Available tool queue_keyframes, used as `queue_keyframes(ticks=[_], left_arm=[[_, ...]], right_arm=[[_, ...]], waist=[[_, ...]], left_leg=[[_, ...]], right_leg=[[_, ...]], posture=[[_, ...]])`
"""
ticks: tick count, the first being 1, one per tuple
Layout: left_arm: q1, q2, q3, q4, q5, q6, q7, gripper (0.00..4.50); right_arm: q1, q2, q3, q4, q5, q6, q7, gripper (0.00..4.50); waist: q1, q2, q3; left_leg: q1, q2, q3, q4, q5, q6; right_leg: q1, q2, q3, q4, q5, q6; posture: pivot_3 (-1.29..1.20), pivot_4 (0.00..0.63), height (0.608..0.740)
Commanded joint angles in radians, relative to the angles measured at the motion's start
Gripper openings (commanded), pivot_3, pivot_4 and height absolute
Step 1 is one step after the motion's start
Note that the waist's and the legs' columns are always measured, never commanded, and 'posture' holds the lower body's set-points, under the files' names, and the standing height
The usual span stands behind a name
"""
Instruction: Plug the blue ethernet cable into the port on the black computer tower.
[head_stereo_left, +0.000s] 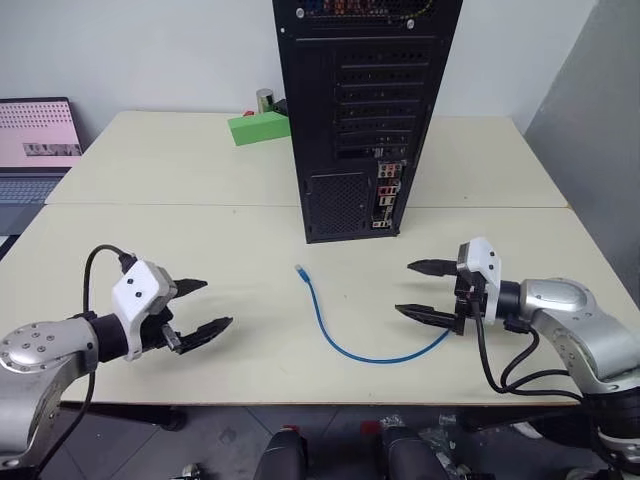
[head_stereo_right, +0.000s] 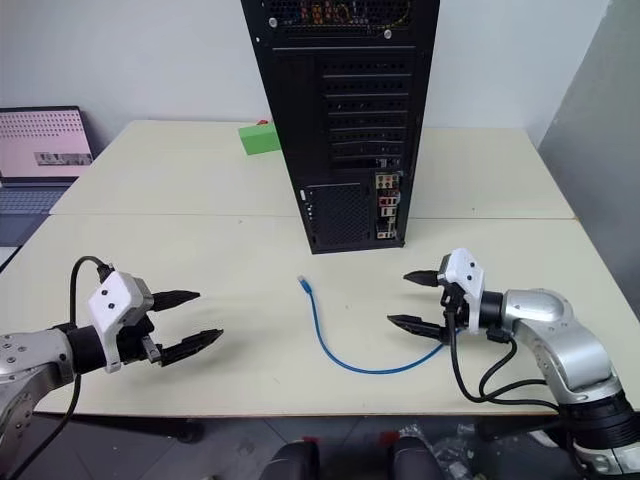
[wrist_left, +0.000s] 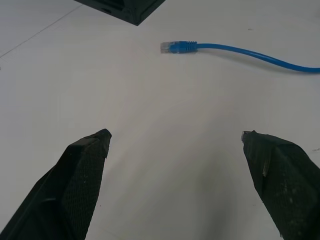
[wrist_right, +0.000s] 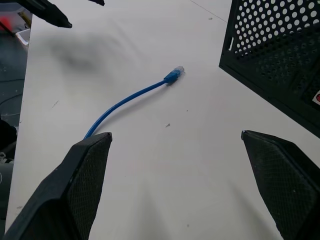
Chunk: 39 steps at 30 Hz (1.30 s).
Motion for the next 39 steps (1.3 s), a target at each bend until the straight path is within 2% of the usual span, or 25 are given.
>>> queue_keyframes(ticks=[1, 10, 15, 18, 23, 31, 35, 39], left_arm=[[0.013, 0.019, 0.038, -0.037, -0.02, -0.006, -0.027, 4.5], [0.031, 0.019, 0.024, -0.049, 0.003, -0.011, -0.028, 4.5], [0.032, 0.014, 0.013, -0.041, 0.026, -0.023, -0.02, 4.5], [0.025, 0.005, 0.009, -0.014, 0.055, -0.073, -0.019, 4.5], [0.0, -0.007, 0.014, 0.039, 0.02, -0.086, -0.054, 4.5], [-0.023, 0.0, -0.031, 0.092, 0.047, -0.139, -0.087, 4.5], [-0.032, 0.0, -0.043, 0.093, 0.048, -0.144, -0.086, 4.5], [-0.037, 0.0, -0.049, 0.096, 0.048, -0.148, -0.084, 4.5]], right_arm=[[-0.016, 0.007, 0.003, -0.011, -0.012, -0.028, 0.01, 4.41], [-0.021, 0.026, 0.023, -0.009, -0.031, -0.034, 0.001, 4.41], [-0.053, 0.076, 0.049, -0.006, -0.06, -0.037, -0.036, 4.41], [-0.086, 0.132, 0.095, 0.0, -0.087, -0.022, -0.075, 4.41], [-0.141, 0.239, 0.197, 0.021, -0.142, 0.024, -0.144, 4.41], [-0.275, 0.493, 0.312, 0.265, -0.286, 0.027, -0.321, 4.41], [-0.314, 0.575, 0.332, 0.403, -0.356, -0.001, -0.398, 4.41], [-0.339, 0.612, 0.34, 0.496, -0.415, -0.02, -0.444, 4.41]], waist=[[0.0, 0.0, 0.0], [0.0, 0.0, 0.0], [-0.001, 0.0, 0.0], [-0.002, 0.0, 0.0], [-0.001, 0.0, 0.0], [-0.006, -0.001, 0.0], [-0.003, -0.001, 0.0], [-0.004, -0.001, 0.0]], left_leg=[[0.0, 0.0, 0.0, 0.0, 0.0, 0.0], [0.0, 0.0, 0.0, 0.0, 0.0, 0.0], [0.0, 0.0, 0.0, 0.0, 0.0, 0.0], [0.0, 0.0, 0.0, 0.0, 0.0, 0.0], [0.0, 0.001, 0.0, 0.0, 0.0, 0.0], [-0.001, 0.001, 0.0, 0.0, 0.0, 0.0], [-0.001, 0.001, 0.0, 0.0, 0.0, 0.0], [-0.001, 0.001, 0.0, -0.001, 0.0, 0.0]], right_leg=[[0.0, 0.0, 0.0, 0.0, 0.0, 0.0], [0.0, 0.0, 0.0, 0.0, 0.0, 0.0], [0.0, 0.0, 0.0, 0.0, 0.0, 0.0], [-0.001, 0.001, 0.0, 0.0, 0.0, 0.0], [-0.001, 0.001, 0.0, 0.0, 0.0, -0.001], [-0.002, 0.002, 0.0, 0.001, 0.0, -0.001], [-0.002, 0.001, 0.0, 0.001, 0.0, -0.001], [-0.003, 0.001, 0.0, 0.001, 0.0, -0.001]], posture=[[0.0, 0.15, 0.74], [0.0, 0.15, 0.74], [0.0, 0.15, 0.74], [0.0, 0.15, 0.74], [0.0, 0.15, 0.74], [0.0, 0.15, 0.74], [0.0, 0.15, 0.74], [0.0, 0.15, 0.74]])
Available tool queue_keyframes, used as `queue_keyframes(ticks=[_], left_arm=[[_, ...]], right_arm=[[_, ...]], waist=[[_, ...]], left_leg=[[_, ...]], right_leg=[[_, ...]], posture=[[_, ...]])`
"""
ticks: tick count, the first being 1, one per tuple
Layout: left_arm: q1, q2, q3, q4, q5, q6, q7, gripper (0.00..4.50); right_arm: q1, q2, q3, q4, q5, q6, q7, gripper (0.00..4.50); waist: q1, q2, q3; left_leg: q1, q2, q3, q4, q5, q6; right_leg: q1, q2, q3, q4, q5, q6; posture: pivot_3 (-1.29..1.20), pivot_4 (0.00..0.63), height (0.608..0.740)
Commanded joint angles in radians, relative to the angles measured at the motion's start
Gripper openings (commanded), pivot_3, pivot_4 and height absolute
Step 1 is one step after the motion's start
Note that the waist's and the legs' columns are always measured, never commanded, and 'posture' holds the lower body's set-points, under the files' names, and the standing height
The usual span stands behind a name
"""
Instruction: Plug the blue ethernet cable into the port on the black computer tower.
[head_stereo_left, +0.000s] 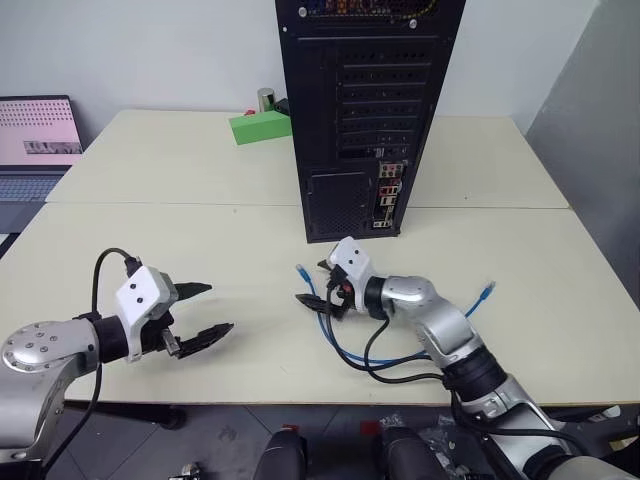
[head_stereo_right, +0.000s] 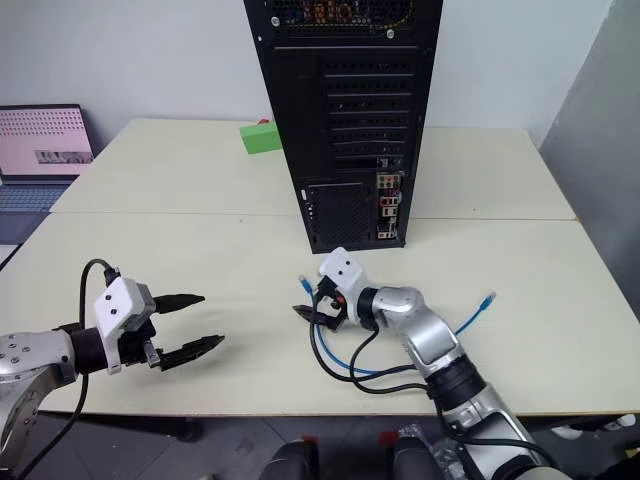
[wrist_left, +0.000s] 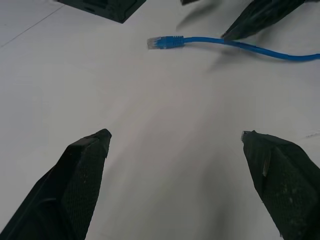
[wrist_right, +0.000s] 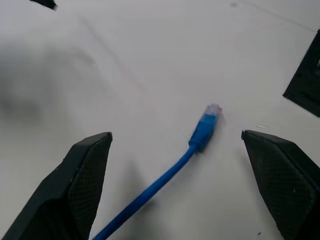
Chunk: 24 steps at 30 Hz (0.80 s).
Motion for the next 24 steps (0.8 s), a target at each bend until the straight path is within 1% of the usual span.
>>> queue_keyframes(ticks=[1, 4, 5, 6, 9, 12, 13, 14, 18, 22, 23, 24], left_arm=[[-0.012, 0.006, 0.005, -0.002, 0.003, -0.016, -0.003, 4.5], [-0.018, 0.007, 0.0, 0.003, 0.004, -0.018, -0.002, 4.5], [-0.022, 0.008, -0.003, 0.005, 0.005, -0.018, -0.002, 4.5], [-0.025, 0.007, -0.005, 0.007, 0.006, -0.019, -0.001, 4.5], [-0.036, 0.008, -0.011, 0.016, 0.008, -0.02, -0.001, 4.5], [-0.044, 0.008, -0.018, 0.024, 0.014, -0.024, -0.001, 4.5], [-0.046, 0.007, -0.021, 0.026, 0.016, -0.026, -0.001, 4.5], [-0.048, 0.007, -0.023, 0.028, 0.018, -0.027, -0.001, 4.5], [-0.053, 0.005, -0.029, 0.03, 0.021, -0.031, -0.004, 4.5], [-0.056, 0.003, -0.034, 0.032, 0.024, -0.035, -0.002, 4.5], [-0.058, 0.002, -0.037, 0.032, 0.024, -0.036, -0.002, 4.5], [-0.061, 0.0, -0.041, 0.031, 0.023, -0.035, -0.002, 4.5]], right_arm=[[-0.033, 0.018, 0.011, 0.044, -0.057, -0.042, -0.035, 4.41], [-0.031, 0.033, 0.009, 0.051, -0.068, -0.047, -0.039, 4.41], [-0.029, 0.038, 0.01, 0.049, -0.072, -0.051, -0.039, 4.03], [-0.026, 0.043, 0.011, 0.048, -0.076, -0.054, -0.039, 3.91], [-0.023, 0.062, 0.015, 0.054, -0.087, -0.062, -0.044, 3.14], [-0.028, 0.076, 0.028, 0.078, -0.112, -0.077, -0.057, 2.57], [-0.03, 0.078, 0.032, 0.086, -0.12, -0.08, -0.059, 2.3], [-0.031, 0.081, 0.032, 0.095, -0.127, -0.083, -0.061, 2.16], [-0.044, 0.083, 0.013, 0.13, -0.144, -0.099, -0.08, 1.12], [-0.045, 0.068, -0.003, 0.125, -0.14, -0.111, -0.066, 0.22], [-0.044, 0.06, -0.004, 0.119, -0.141, -0.117, -0.059, 0.07], [-0.042, 0.048, -0.002, 0.104, -0.143, -0.126, -0.044, 0.06]], waist=[[-0.001, 0.0, 0.0], [-0.002, 0.0, 0.0], [-0.003, 0.0, 0.0], [-0.004, 0.0, 0.0], [-0.005, 0.0, 0.0], [-0.006, 0.0, 0.0], [-0.007, 0.0, 0.0], [-0.007, 0.0, 0.0], [-0.007, 0.0, 0.0], [-0.006, 0.0, 0.0], [-0.006, 0.0, 0.0], [-0.006, 0.0, 0.0]], left_leg=[[0.0, 0.0, 0.0, 0.0, 0.0, 0.0], [0.0, 0.0, 0.0, 0.0, 0.0, 0.0], [0.0, 0.0, 0.0, 0.0, 0.0, 0.0], [0.0, 0.0, 0.0, 0.0, 0.0, 0.0], [0.0, 0.0, 0.0, 0.0, 0.0, 0.0], [0.0, 0.0, 0.0, 0.0, 0.0, 0.0], [0.0, 0.0, 0.0, 0.0, 0.0, 0.0], [0.0, 0.0, 0.0, 0.0, 0.0, 0.0], [0.0, 0.0, 0.0, 0.0, 0.0, 0.0], [0.0, 0.0, 0.0, 0.0, 0.0, 0.0], [0.0, 0.0, 0.0, 0.0, 0.0, 0.0], [0.0, 0.0, 0.0, 0.0, 0.0, 0.0]], right_leg=[[0.0, 0.0, 0.0, 0.0, 0.0, 0.0], [0.0, 0.0, 0.0, 0.0, 0.0, 0.0], [0.0, 0.0, 0.0, 0.0, 0.0, 0.0], [0.0, 0.0, 0.0, 0.0, 0.0, 0.0], [0.0, 0.0, 0.0, 0.0, 0.0, 0.0], [0.0, 0.0, 0.0, 0.0, 0.0, 0.0], [0.0, 0.0, 0.0, 0.0, 0.0, 0.0], [0.0, 0.0, 0.0, 0.0, 0.0, 0.0], [0.0, 0.0, 0.0, 0.001, 0.0, 0.0], [0.0, 0.0, 0.0, 0.001, 0.0, 0.0], [0.0, 0.0, 0.0, 0.001, 0.0, 0.0], [0.0, 0.0, 0.0, 0.001, 0.0, 0.0]], posture=[[0.0, 0.15, 0.74], [0.0, 0.15, 0.74], [0.0, 0.15, 0.74], [0.0, 0.15, 0.74], [0.0, 0.15, 0.74], [0.0, 0.15, 0.74], [0.0, 0.15, 0.74], [0.0, 0.15, 0.74], [0.0, 0.15, 0.74], [0.0, 0.15, 0.74], [0.0, 0.15, 0.74], [0.0, 0.15, 0.74]])
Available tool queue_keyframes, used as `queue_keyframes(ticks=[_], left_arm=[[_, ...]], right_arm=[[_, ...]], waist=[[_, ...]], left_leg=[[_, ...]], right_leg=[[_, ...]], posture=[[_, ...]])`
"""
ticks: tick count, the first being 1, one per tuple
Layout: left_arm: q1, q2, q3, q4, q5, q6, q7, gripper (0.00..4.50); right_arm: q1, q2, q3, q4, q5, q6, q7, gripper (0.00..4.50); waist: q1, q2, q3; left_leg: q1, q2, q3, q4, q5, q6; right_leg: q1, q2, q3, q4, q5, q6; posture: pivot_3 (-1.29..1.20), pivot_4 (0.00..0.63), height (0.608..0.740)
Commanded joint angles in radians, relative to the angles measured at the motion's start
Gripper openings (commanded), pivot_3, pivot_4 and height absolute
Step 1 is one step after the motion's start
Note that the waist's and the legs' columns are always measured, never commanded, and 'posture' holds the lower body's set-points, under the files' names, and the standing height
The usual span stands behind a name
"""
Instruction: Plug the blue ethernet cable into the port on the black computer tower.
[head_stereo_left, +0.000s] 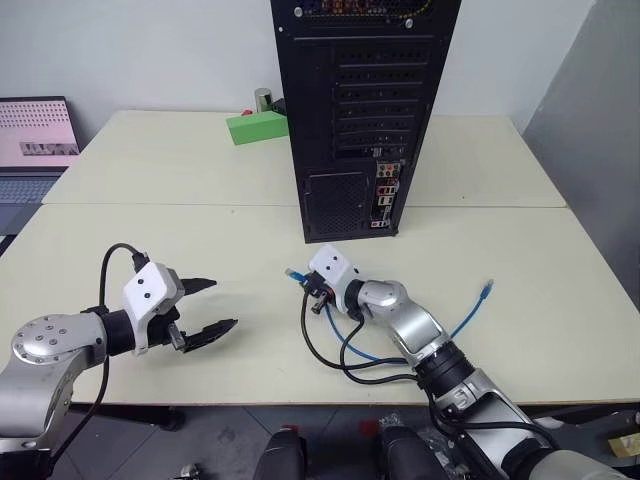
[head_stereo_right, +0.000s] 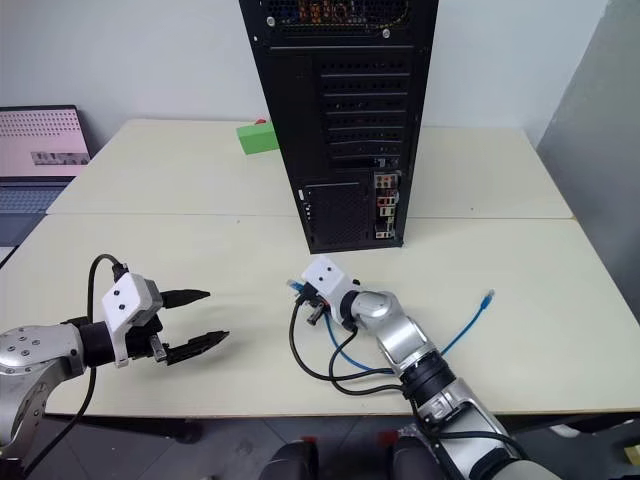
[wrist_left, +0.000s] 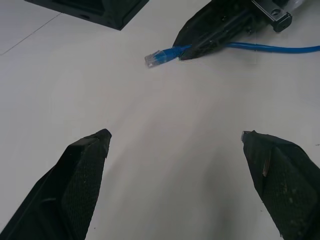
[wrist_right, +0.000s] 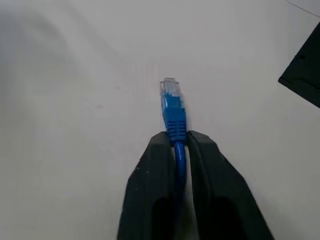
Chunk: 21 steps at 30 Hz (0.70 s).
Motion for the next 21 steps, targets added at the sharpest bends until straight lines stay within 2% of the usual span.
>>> queue_keyframes(ticks=[1, 5, 11, 15, 21], left_arm=[[-0.02, -0.003, -0.008, -0.004, 0.0, -0.013, -0.003, 4.5], [-0.055, -0.015, -0.051, -0.003, -0.001, -0.012, -0.006, 4.5], [-0.18, -0.061, -0.211, 0.007, 0.029, -0.013, -0.033, 4.5], [-0.285, -0.115, -0.295, 0.025, 0.026, -0.008, -0.062, 4.5], [-0.354, -0.129, -0.379, 0.026, 0.02, -0.007, -0.154, 4.5]], right_arm=[[-0.003, -0.037, -0.018, -0.053, 0.002, -0.036, 0.044, 0.06], [0.012, -0.116, -0.019, -0.174, 0.039, -0.043, 0.163, 0.05], [0.039, -0.341, -0.025, -0.408, 0.142, 0.038, 0.437, 0.04], [0.05, -0.424, -0.038, -0.487, 0.195, 0.074, 0.517, 0.04], [0.066, -0.453, -0.037, -0.535, 0.225, 0.102, 0.545, 0.04]], waist=[[0.0, 0.0, 0.0], [0.001, 0.0, 0.0], [0.011, 0.0, 0.0], [0.009, 0.0, 0.0], [-0.006, 0.0, 0.0]], left_leg=[[0.0, 0.0, 0.0, 0.0, 0.0, 0.0], [0.0, 0.0, 0.0, 0.0, 0.0, 0.0], [-0.001, -0.001, 0.0, 0.0, 0.0, 0.0], [0.0, 0.0, -0.001, 0.0, 0.0, 0.0], [0.0, 0.0, -0.001, 0.0, 0.0, 0.0]], right_leg=[[0.0, 0.0, 0.0, 0.0, 0.0, 0.0], [0.0, 0.0, 0.0, 0.0, 0.0, 0.0], [0.001, -0.001, -0.001, 0.0, 0.0, 0.0], [0.001, 0.0, -0.001, 0.0, 0.0, 0.0], [0.001, 0.001, -0.001, 0.0, 0.0, 0.0]], posture=[[0.0, 0.15, 0.74], [0.0, 0.15, 0.74], [0.0, 0.15, 0.74], [0.0, 0.15, 0.74], [0.0, 0.15, 0.74]])
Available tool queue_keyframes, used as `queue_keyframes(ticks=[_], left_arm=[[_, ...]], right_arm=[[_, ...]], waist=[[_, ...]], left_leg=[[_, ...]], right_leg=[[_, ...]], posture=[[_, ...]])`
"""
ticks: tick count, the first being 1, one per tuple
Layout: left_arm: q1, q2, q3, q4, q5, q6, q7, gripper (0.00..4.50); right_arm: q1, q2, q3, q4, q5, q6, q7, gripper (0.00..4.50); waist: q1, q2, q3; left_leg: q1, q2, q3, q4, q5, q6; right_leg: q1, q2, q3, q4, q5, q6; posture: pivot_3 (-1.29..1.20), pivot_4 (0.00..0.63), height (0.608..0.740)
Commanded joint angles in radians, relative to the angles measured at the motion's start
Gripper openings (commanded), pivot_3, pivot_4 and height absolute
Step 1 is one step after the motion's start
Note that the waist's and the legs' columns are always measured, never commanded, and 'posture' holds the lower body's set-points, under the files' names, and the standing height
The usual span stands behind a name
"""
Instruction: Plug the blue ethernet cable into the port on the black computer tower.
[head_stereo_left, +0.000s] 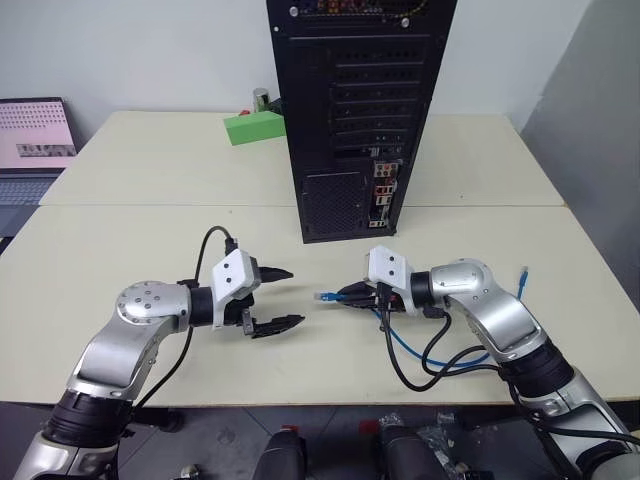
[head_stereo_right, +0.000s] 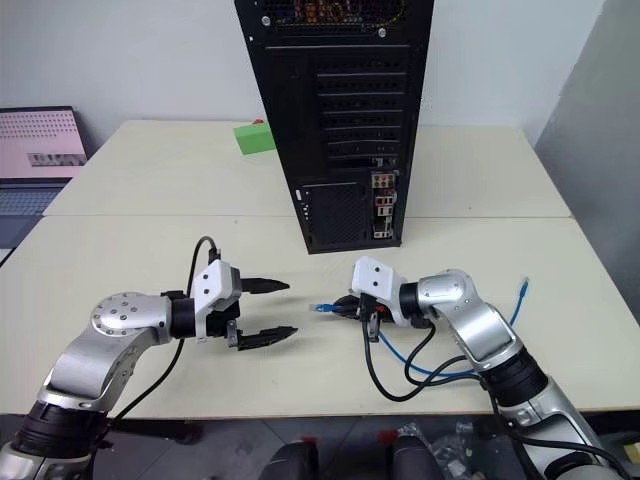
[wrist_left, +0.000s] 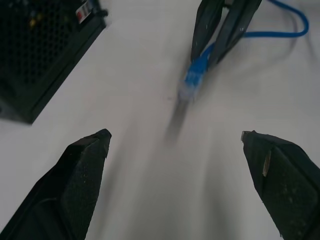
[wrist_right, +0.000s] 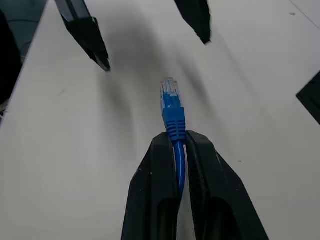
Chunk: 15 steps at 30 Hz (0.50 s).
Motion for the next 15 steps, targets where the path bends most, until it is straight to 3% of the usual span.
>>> queue_keyframes(ticks=[1, 10, 13, 15], left_arm=[[-0.031, 0.0, -0.037, -0.013, -0.014, -0.009, -0.067, 4.5], [-0.074, -0.04, -0.064, 0.036, -0.007, -0.039, -0.102, 4.5], [-0.079, -0.051, -0.064, 0.047, -0.013, -0.043, -0.118, 4.08], [-0.083, -0.055, -0.065, 0.055, -0.011, -0.043, -0.126, 3.5]], right_arm=[[0.003, -0.018, -0.017, -0.057, 0.028, 0.011, 0.02, 0.04], [0.003, -0.028, -0.016, -0.092, 0.041, 0.023, 0.02, 0.04], [0.001, -0.034, -0.011, -0.102, 0.044, 0.021, 0.021, 0.03], [-0.001, -0.036, -0.009, -0.103, 0.045, 0.019, 0.022, 0.03]], waist=[[-0.001, 0.0, 0.0], [0.0, 0.0, 0.0], [0.0, 0.0, 0.0], [0.0, 0.0, 0.0]], left_leg=[[0.0, 0.0, 0.0, 0.0, 0.0, 0.0], [0.0, 0.0, 0.0, 0.0, 0.0, 0.0], [0.0, 0.0, 0.0, 0.0, 0.0, 0.0], [0.0, 0.0, 0.0, 0.0, 0.0, 0.0]], right_leg=[[0.0, 0.0, 0.0, 0.0, 0.0, 0.0], [0.0, 0.0, 0.0, 0.0, 0.0, 0.0], [0.0, 0.0, 0.0, 0.0, 0.0, 0.0], [0.0, 0.0, 0.0, 0.0, 0.0, 0.0]], posture=[[0.0, 0.15, 0.74], [0.0, 0.15, 0.74], [0.0, 0.15, 0.74], [0.0, 0.15, 0.74]])
